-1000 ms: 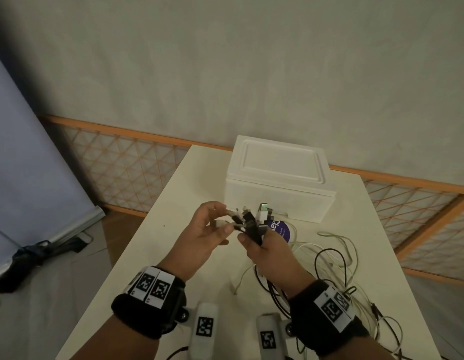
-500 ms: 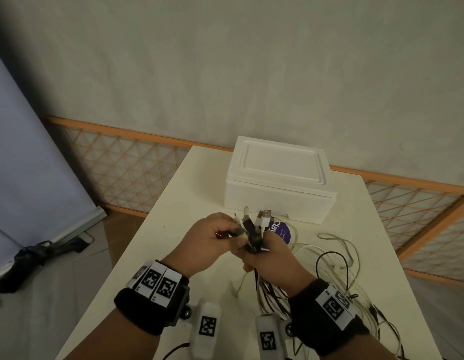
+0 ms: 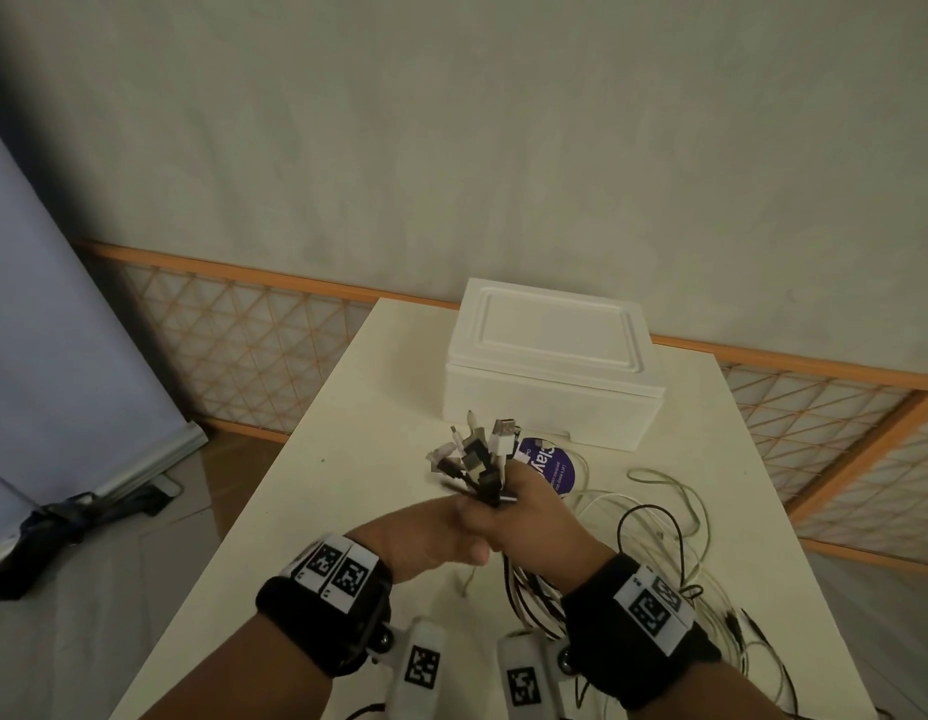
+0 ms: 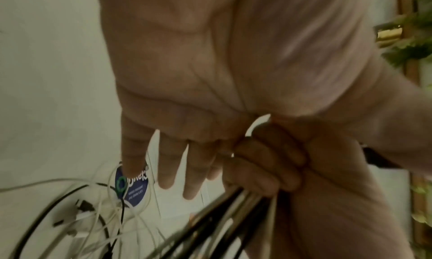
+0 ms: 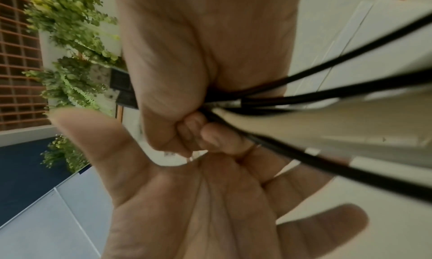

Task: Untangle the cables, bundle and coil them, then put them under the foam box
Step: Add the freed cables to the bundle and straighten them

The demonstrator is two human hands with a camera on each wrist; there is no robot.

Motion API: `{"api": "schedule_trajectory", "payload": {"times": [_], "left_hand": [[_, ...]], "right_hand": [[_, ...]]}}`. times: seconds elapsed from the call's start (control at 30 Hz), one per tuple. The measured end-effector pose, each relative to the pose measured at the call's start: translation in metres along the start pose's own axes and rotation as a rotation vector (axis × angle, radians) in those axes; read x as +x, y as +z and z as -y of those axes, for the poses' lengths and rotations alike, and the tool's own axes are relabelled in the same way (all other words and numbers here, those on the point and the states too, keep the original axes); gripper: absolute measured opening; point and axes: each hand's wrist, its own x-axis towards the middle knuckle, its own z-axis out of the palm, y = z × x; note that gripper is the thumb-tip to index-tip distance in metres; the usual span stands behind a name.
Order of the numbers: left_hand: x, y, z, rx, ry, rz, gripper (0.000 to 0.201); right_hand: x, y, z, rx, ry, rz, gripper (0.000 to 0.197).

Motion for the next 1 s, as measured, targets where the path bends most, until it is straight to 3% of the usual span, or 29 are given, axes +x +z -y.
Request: {"api": "schedule_trajectory", "payload": {"times": [0.07, 0.17, 0.23, 0.3, 0.43, 0.5, 0.6, 0.7, 0.9, 0.93, 1.0], "left_hand": [[0.004, 0.004, 0.001, 0.076, 0.022, -0.111, 0.056], [0.007, 0.008, 0.000, -0.084, 0.121, -0.256, 0.045], [0.008, 0.008, 0.001, -0.121, 0.163, -0.332, 0.050], [0.008, 0.009, -0.003, -0.068, 0.200, -0.346, 0.052], [0.010, 0.014, -0.010, 0.034, 0.211, -0.423, 0.025], [0.011, 0.018, -0.008, 0.043, 0.216, -0.482, 0.017], [0.012, 0.021, -0.006, 0.019, 0.202, -0.559, 0.014], [0.011, 0.020, -0.012, -0.133, 0.215, -0.672, 0.013], [0.012, 0.010, -0.007, -0.348, 0.089, -0.412, 0.007], [0.013, 0.011, -0.008, -0.385, 0.074, -0.417, 0.005], [0.015, 0.012, -0.011, -0.460, 0.077, -0.499, 0.025]], "right_hand": [[-0.001, -0.003, 0.005, -0.012, -0.028, 0.048, 0.029], [0.002, -0.005, 0.002, -0.133, -0.132, 0.073, 0.012], [0.002, -0.003, 0.003, -0.269, -0.059, 0.144, 0.006], [0.002, 0.000, 0.005, -0.333, 0.000, 0.198, 0.017], [0.000, 0.003, 0.010, -0.519, 0.033, 0.211, 0.027], [0.001, 0.004, 0.008, -0.505, 0.034, 0.221, 0.023], [-0.001, 0.003, 0.002, -0.284, 0.040, 0.211, 0.020], [-0.001, 0.001, -0.007, -0.188, 0.085, 0.121, 0.009], [0.002, 0.011, -0.007, -0.235, -0.130, 0.061, 0.023], [0.002, 0.011, -0.008, -0.243, -0.139, 0.079, 0.025], [0.003, 0.010, -0.009, -0.292, -0.097, 0.134, 0.024]]}}
